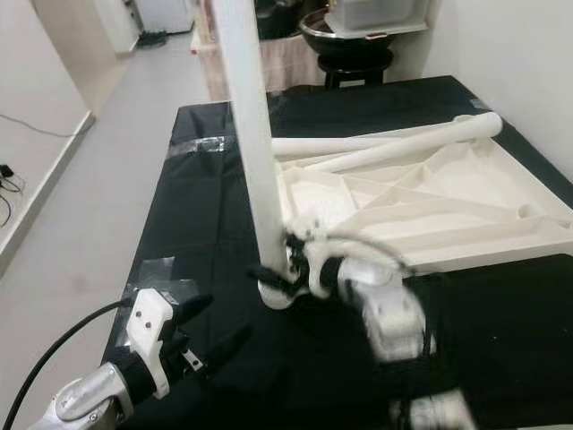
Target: Building children table
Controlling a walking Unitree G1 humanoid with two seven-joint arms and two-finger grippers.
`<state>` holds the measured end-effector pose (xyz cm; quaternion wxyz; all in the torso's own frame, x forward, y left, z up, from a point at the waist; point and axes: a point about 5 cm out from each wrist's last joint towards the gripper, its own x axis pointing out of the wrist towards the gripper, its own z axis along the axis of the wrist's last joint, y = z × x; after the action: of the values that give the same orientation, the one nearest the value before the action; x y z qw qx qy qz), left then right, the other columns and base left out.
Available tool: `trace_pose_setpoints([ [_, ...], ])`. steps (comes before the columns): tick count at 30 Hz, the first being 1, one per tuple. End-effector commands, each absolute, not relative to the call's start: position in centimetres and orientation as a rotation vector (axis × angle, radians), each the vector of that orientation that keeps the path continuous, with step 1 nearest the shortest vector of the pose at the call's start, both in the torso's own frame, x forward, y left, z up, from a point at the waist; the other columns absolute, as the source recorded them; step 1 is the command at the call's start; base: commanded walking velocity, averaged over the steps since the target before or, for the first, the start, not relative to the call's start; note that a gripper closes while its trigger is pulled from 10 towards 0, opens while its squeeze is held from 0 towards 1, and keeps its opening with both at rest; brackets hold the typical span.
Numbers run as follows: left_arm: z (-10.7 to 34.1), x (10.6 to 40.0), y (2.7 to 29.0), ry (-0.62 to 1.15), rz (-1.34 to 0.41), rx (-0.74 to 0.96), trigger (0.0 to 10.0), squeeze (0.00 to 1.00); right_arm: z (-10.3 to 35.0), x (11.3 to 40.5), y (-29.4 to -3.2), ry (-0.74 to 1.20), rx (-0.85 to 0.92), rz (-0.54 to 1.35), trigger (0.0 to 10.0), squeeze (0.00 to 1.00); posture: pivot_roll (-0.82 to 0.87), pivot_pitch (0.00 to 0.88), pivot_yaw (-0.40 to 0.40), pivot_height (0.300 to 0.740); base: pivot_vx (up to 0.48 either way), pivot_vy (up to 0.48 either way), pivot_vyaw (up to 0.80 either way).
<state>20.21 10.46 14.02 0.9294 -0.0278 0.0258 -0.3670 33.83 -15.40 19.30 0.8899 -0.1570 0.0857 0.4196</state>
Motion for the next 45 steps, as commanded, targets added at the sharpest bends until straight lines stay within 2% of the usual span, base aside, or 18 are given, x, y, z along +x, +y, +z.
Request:
trace_pose_setpoints([
  [1, 13.7, 20.1, 10.9, 0.071, -0.722, -0.029, 10.0, 0.0, 20.4, 35.4, -17.1, 0.132, -0.389, 0.803, 10.0, 0.0, 0.11, 0.073, 0.081, 0.74, 0.0, 0.0, 0.0],
  [5, 13.9, 19.9, 10.8, 0.068, -0.708, -0.015, 10.0, 0.0, 22.6, 37.4, -17.3, 0.069, -0.381, 0.792, 10.0, 0.0, 0.12, 0.083, 0.082, 0.74, 0.0, 0.0, 0.0],
  [12, 14.1, 19.7, 10.6, 0.062, -0.705, 0.003, 9.9, 0.0, 24.0, 37.8, -16.8, 0.034, -0.297, 0.978, 10.0, 0.0, 0.14, 0.101, 0.075, 0.74, 0.0, 0.0, 0.0],
  [17, 14.2, 19.7, 10.6, 0.056, -0.696, 0.015, 10.0, 0.0, 23.3, 38.3, -16.8, 0.057, -0.287, 1.012, 10.0, 0.0, 0.14, 0.109, 0.071, 0.74, 0.0, 0.0, 0.0],
  [18, 14.3, 19.6, 10.6, 0.055, -0.694, 0.016, 10.0, 0.0, 23.1, 38.4, -16.7, 0.063, -0.278, 1.018, 2.5, 0.0, 0.14, 0.11, 0.072, 0.74, 0.0, 0.0, 0.0],
  [19, 14.3, 19.6, 10.6, 0.054, -0.692, 0.018, 10.0, 0.0, 22.5, 38.3, -16.6, 0.079, -0.267, 1.041, 2.5, 0.0, 0.14, 0.111, 0.071, 0.74, 0.0, 0.0, 0.0],
  [20, 14.3, 19.6, 10.7, 0.052, -0.69, 0.021, 10.0, 0.0, 21.7, 38.0, -16.5, 0.102, -0.244, 1.08, 0.0, 0.0, 0.14, 0.113, 0.072, 0.74, 0.0, 0.0, 0.0],
  [26, 14.5, 19.5, 10.9, 0.047, -0.683, 0.033, 10.0, 0.0, 19.7, 37.1, -16.8, 0.161, -0.187, 1.148, 0.0, 0.0, 0.14, 0.12, 0.076, 0.74, 0.0, 0.0, 0.0],
  [30, 14.6, 19.5, 11.0, 0.043, -0.679, 0.041, 10.0, 0.0, 17.6, 35.3, -17.7, 0.219, -0.153, 1.23, 0.0, 0.0, 0.13, 0.133, 0.072, 0.74, 0.0, 0.0, 0.0],
  [36, 14.7, 19.5, 11.1, 0.039, -0.677, 0.042, 10.0, 0.0, 15.7, 33.3, -18.6, 0.259, -0.141, 1.209, 0.0, 0.0, 0.12, 0.138, 0.071, 0.74, 0.0, 0.0, 0.0],
  [37, 14.8, 19.5, 11.1, 0.037, -0.676, 0.042, 10.0, 0.0, 14.1, 32.0, -18.7, 0.309, -0.165, 1.127, 0.0, 0.0, 0.11, 0.144, 0.07, 0.74, 0.0, 0.0, 0.0],
  [38, 14.8, 19.6, 11.2, 0.035, -0.675, 0.043, 10.0, 0.0, 12.1, 31.1, -18.4, 0.392, -0.177, 0.946, 0.0, 0.0, 0.1, 0.142, 0.078, 0.74, 0.0, 0.0, 0.0],
  [39, 14.8, 19.6, 11.2, 0.035, -0.675, 0.043, 10.0, 0.0, 12.1, 31.1, -18.4, 0.392, -0.177, 0.946, 0.0, 0.0, 0.1, 0.142, 0.078, 0.74, 0.0, 0.0, 0.0],
  [40, 14.8, 19.6, 11.3, 0.034, -0.675, 0.044, 10.0, 0.0, 10.7, 30.5, -18.3, 0.451, -0.194, 0.665, 0.0, 0.0, 0.1, 0.141, 0.077, 0.74, 0.0, 0.0, 0.0],
  [41, 14.8, 19.6, 11.3, 0.034, -0.675, 0.044, 10.0, 0.0, 10.7, 30.5, -18.3, 0.451, -0.194, 0.665, 0.0, 0.0, 0.1, 0.141, 0.077, 0.74, 0.0, 0.0, 0.0],
  [42, 14.8, 19.7, 11.3, 0.033, -0.676, 0.046, 10.0, 0.0, 10.1, 28.6, -18.0, 0.47, -0.246, 0.498, 0.0, 0.0, 0.1, 0.145, 0.074, 0.74, 0.0, 0.0, 0.0],
  [43, 14.8, 19.8, 11.4, 0.032, -0.678, 0.046, 10.0, 0.0, 10.4, 26.9, -16.9, 0.475, -0.218, 0.449, 0.0, 0.0, 0.08, 0.145, 0.077, 0.74, 0.0, 0.0, 0.0],
  [45, 14.8, 19.9, 11.4, 0.031, -0.68, 0.044, 10.0, 0.0, 10.9, 25.8, -16.3, 0.462, -0.204, 0.453, 0.0, 0.0, 0.07, 0.142, 0.078, 0.74, 0.0, 0.0, 0.0],
])
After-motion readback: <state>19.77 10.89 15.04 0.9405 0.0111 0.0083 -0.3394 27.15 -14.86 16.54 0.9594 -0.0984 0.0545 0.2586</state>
